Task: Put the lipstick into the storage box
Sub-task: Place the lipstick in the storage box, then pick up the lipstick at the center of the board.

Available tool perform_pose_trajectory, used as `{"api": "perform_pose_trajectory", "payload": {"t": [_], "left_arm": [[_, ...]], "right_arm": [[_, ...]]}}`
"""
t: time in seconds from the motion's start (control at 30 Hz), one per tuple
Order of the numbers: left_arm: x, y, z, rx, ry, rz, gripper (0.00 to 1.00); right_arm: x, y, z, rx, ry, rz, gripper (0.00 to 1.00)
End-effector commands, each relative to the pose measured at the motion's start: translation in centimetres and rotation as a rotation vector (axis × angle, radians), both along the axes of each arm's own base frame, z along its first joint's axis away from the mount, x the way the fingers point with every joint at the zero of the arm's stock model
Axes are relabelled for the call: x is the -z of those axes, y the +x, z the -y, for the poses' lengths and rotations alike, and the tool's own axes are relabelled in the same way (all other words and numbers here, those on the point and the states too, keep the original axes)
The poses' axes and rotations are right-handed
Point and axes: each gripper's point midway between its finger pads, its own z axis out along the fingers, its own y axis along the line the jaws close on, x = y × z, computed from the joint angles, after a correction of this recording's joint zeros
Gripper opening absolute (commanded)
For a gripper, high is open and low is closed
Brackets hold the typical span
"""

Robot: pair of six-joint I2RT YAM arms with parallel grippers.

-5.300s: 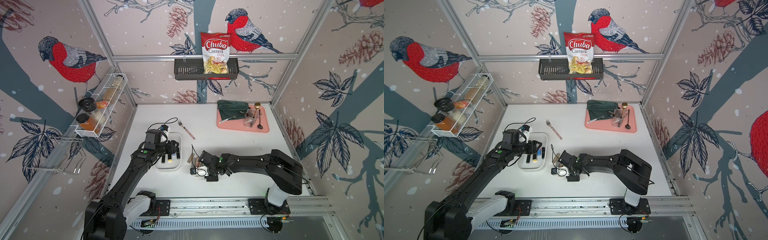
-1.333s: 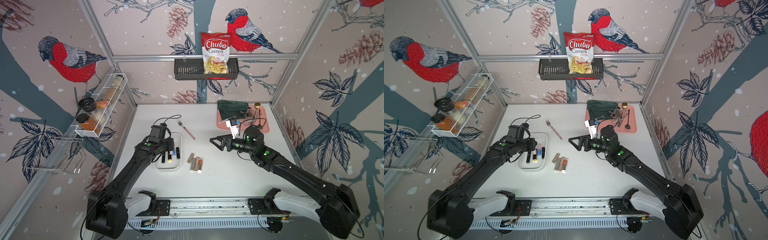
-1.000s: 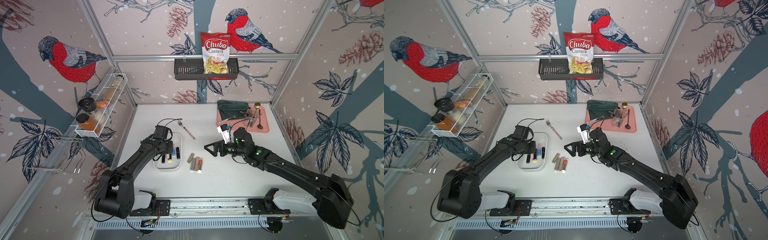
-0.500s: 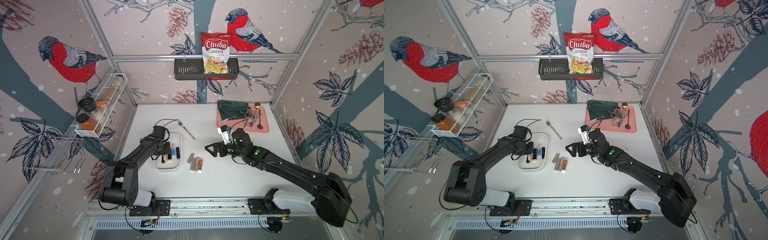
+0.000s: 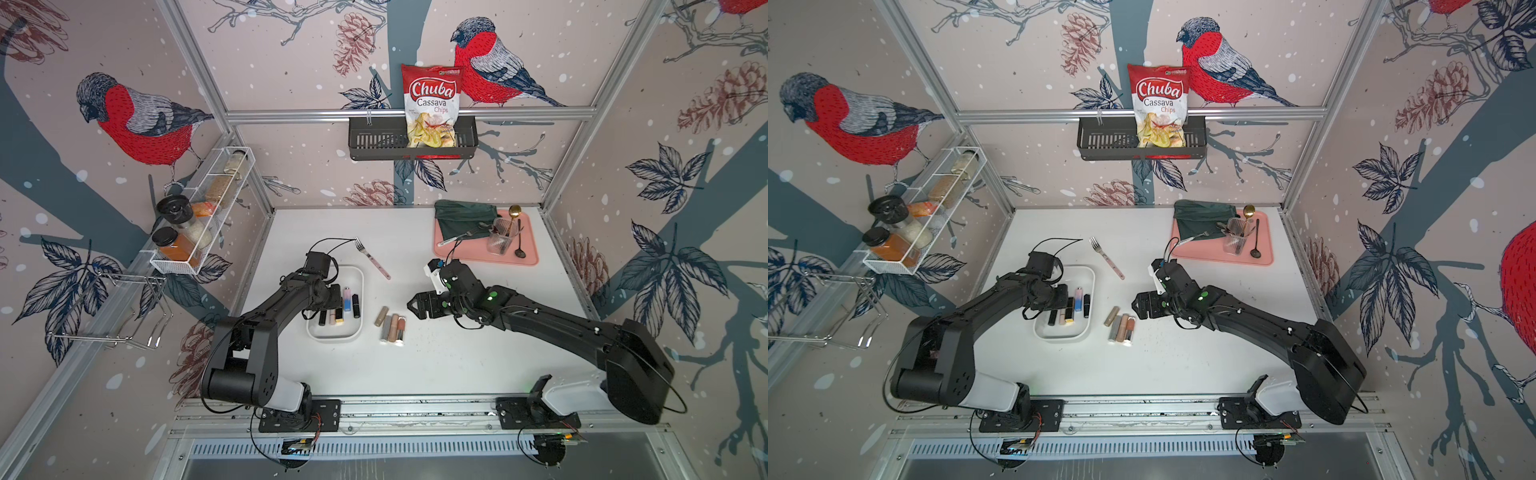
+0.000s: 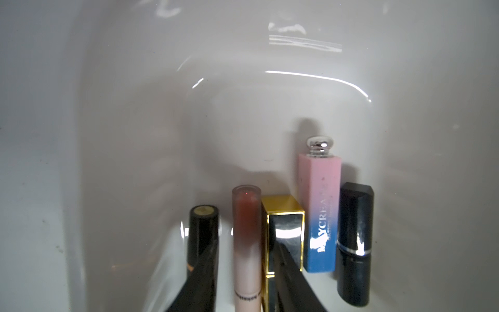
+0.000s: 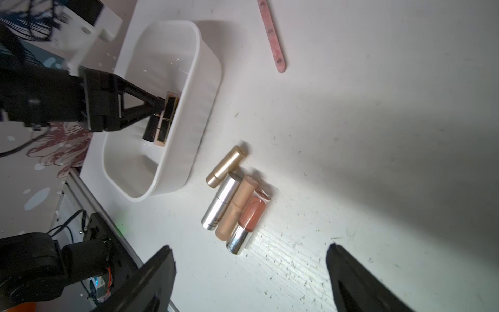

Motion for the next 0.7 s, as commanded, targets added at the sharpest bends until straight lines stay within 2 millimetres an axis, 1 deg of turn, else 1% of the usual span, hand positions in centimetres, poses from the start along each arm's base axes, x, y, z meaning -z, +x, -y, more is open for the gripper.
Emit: {"api": "perform_pose_trajectory", "payload": {"t": [0.0, 0.1, 0.17, 0.3, 0.43, 0.53, 0.67], "left_arm": [[-0.6, 0.5, 0.2, 0.009, -0.016, 0.033, 0.43], [-1.6, 0.7, 0.3, 0.01, -0.022, 0.068, 0.46], [-2.8, 1.0, 0.6, 0.019, -0.041, 0.116, 0.5], [-6.6, 1.6, 2.0, 0.062, -0.132, 0.275, 0.55], [-10.6, 1.4, 3.7, 0.127, -0.231, 0.437, 0.56], [-12.1, 1.0, 5.0, 0.172, -0.311, 0.513, 0.6], [-12.5, 0.9, 5.9, 0.215, -0.356, 0.512, 0.6]], "right_arm": [[2.1, -0.5, 0.4, 0.027, -0.12, -0.028, 0.87], [3.3, -1.0, -0.6, 0.014, -0.171, -0.033, 0.82], [4.2, -1.4, -1.1, 0.006, -0.21, -0.038, 0.78], [6.1, -1.9, -1.8, -0.002, -0.287, -0.054, 0.7], [7.2, -2.3, -2.5, -0.006, -0.315, -0.066, 0.64], [7.5, -2.5, -3.1, -0.013, -0.321, -0.07, 0.62], [8.1, -2.6, -3.4, -0.014, -0.353, -0.068, 0.6]]}}
